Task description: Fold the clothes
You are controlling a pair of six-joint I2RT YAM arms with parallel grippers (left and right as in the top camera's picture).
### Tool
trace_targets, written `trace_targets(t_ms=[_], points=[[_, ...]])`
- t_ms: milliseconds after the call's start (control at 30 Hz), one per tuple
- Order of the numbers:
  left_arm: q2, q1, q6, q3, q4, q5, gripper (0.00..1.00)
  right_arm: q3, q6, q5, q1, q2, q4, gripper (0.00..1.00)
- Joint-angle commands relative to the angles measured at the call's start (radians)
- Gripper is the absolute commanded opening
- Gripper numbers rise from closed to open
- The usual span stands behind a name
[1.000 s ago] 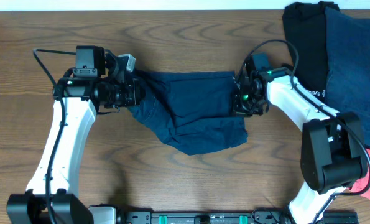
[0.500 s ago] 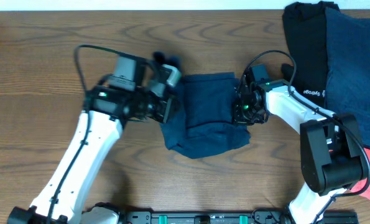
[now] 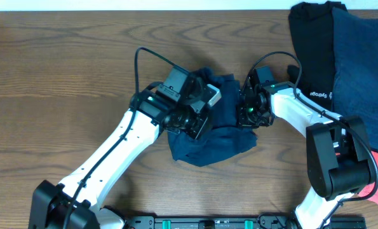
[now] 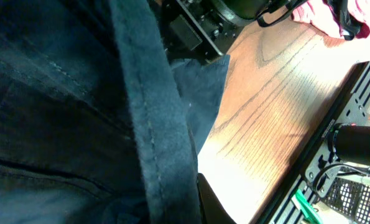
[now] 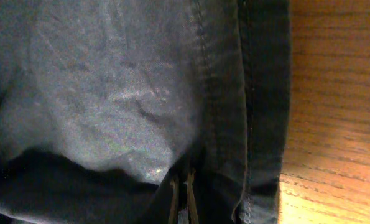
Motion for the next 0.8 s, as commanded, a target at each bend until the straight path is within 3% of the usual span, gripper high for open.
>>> trace_targets(t_ms=[0, 67, 133, 167, 200, 400, 633, 767], points=[[0.0, -0.021, -0.05, 0.018, 0.04, -0.004, 0.06, -0.035, -0.013, 0.028, 0.018, 0.024, -0.011, 0.06], [0.0, -0.027, -0.068, 0.018, 0.061, -0.004, 0.06, -0.035, -0.013, 0.028, 0.018, 0.024, -0.013, 0.11], [0.0, -0.032, -0.079, 0.018, 0.069, -0.004, 0.09, -0.035, -0.013, 0.022, 0.018, 0.024, -0.019, 0.24], [0.0, -0.032, -0.081, 0.018, 0.069, -0.003, 0.24, -0.034, -0.012, 0.021, 0.018, 0.024, -0.026, 0.25], [0.0, -0.032, -0.08, 0.018, 0.067, -0.003, 0.31, -0.031, -0.012, 0.021, 0.016, 0.023, -0.034, 0.27], [-0.033, -0.013, -0.079, 0.021, 0.072, -0.004, 0.54, 0.032, 0.003, 0.069, -0.04, -0.023, -0.109, 0.46], [-0.105, 0.135, -0.081, 0.021, 0.11, -0.148, 0.55, 0.154, 0.026, 0.237, -0.169, -0.175, -0.249, 0.5], [-0.087, 0.231, -0.08, 0.021, 0.188, -0.169, 0.55, 0.19, 0.021, 0.233, -0.217, -0.274, -0.28, 0.5]])
